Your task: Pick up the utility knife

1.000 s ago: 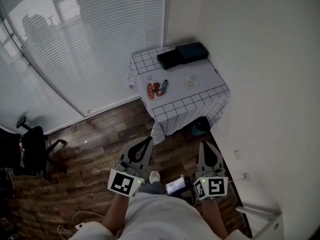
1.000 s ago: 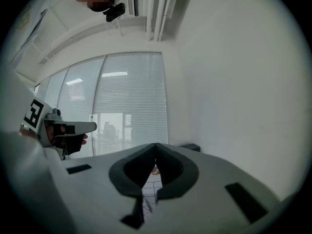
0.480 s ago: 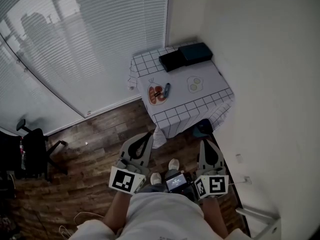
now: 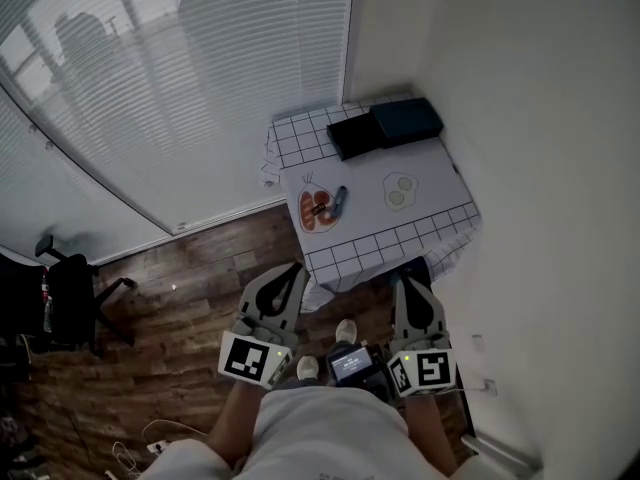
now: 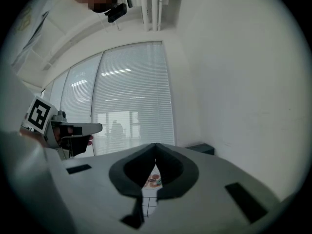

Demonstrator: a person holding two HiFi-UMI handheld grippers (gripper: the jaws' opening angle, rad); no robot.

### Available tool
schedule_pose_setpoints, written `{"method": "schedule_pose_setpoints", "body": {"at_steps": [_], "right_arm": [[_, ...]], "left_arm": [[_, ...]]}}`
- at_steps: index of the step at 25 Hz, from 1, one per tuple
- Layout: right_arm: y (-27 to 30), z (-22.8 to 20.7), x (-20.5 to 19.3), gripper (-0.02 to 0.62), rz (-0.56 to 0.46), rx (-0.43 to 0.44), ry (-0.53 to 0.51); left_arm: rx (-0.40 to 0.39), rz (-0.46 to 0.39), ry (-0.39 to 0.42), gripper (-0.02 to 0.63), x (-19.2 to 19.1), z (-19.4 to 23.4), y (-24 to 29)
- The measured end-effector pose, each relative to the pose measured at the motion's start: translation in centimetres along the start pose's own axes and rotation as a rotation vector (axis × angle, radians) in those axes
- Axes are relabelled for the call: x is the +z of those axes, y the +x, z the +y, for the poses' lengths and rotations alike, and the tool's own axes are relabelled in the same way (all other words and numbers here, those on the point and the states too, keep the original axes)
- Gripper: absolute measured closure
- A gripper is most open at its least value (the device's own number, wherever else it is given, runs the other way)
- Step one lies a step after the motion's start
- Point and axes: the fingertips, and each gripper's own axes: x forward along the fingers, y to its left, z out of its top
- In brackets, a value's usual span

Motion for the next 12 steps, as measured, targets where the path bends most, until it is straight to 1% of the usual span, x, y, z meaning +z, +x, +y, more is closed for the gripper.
{"method": "schedule_pose_setpoints", "body": {"at_steps": [3,6,8,12], "right_arm": [[2.2,-1.6,0.0,0.589,0.013,0.030,0.004],[4.2,-3.4,0.2,0.589,0.014,0.039,0.005],[5.5,-4.5,0.3,0.589,0.017,0.054,0.012],[7.2,-6.0,0.2,0.589,0.024,0.100,0.011]], "left_arm": [[0.000,0.000,-0.039,0.600,-0.1,0.7,2.7],[0.004,-0.004,-0.075,0.600,0.1,1.5,5.0],[0.020,-0.003,-0.080,0.600,0.0,2.0,6.4],[0.054,0.030,-0.077,0.600,-1.3,2.1,8.7]]}}
